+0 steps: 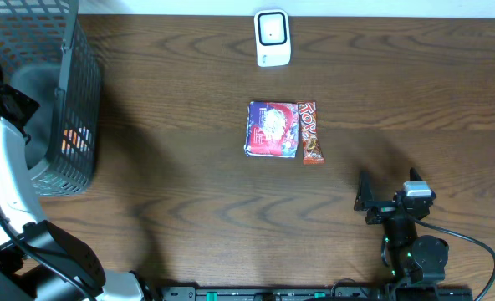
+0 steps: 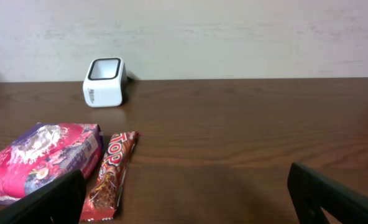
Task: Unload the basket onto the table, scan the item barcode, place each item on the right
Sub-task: 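Move the left gripper back into the basket toward the green wipes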
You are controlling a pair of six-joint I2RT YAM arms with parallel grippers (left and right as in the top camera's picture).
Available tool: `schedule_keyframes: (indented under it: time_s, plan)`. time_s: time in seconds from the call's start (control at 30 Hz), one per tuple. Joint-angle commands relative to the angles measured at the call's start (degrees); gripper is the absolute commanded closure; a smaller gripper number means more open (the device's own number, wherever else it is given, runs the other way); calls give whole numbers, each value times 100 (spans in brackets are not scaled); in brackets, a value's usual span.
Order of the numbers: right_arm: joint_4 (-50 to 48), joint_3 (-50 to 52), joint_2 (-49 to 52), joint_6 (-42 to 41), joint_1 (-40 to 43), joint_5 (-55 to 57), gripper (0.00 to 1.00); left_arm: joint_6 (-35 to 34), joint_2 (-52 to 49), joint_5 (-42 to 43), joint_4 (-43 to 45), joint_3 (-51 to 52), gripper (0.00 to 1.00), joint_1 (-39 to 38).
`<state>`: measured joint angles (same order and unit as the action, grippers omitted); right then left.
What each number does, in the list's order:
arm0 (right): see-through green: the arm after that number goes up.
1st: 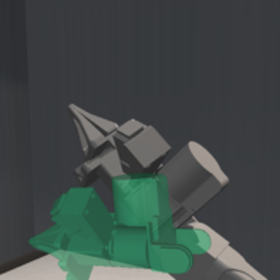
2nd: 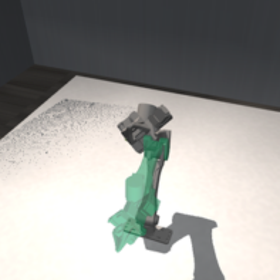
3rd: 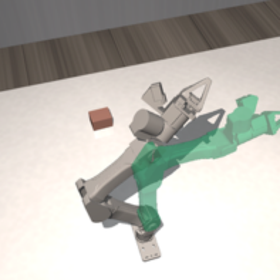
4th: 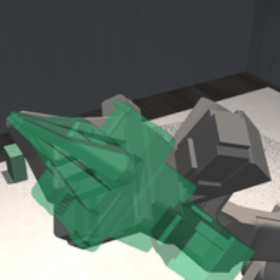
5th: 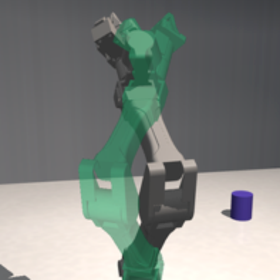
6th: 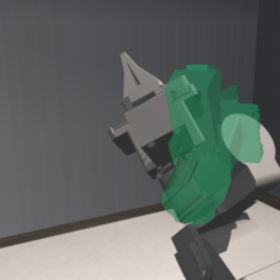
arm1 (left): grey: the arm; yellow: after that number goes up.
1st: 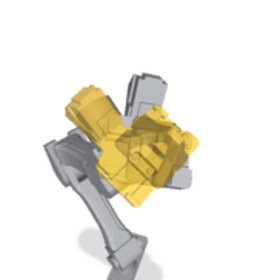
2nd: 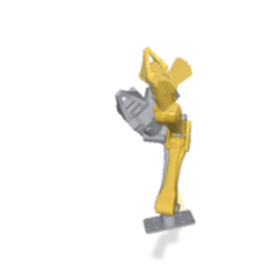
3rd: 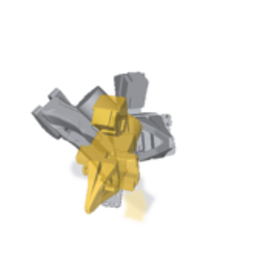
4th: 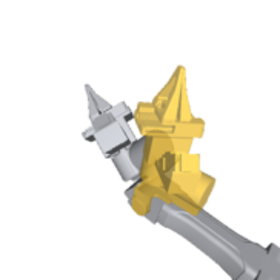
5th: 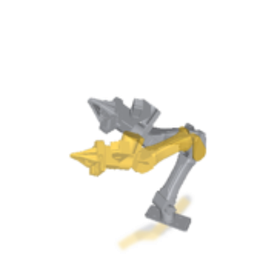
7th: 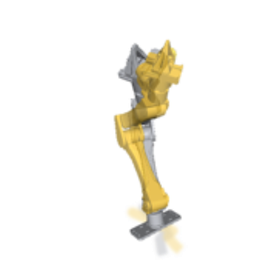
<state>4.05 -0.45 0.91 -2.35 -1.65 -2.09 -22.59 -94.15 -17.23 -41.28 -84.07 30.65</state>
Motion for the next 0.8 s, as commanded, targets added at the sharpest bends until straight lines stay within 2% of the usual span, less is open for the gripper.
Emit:
schedule_keyframes:
  time_s: [0.0,0.13,0.5,0.77]
  plan:
    - [20,11,-24,-37,33,4,1,-144,-127,90,-146,-118,2,68]
    - [20,13,-24,-37,33,7,1,-590,-319,96,-424,-118,2,186]
    - [20,13,-24,-37,33,4,1,-610,-1047,98,-776,-118,2,367]
    - [20,13,-24,-37,33,7,1,-1226,-1458,505,-1014,-111,2,367]
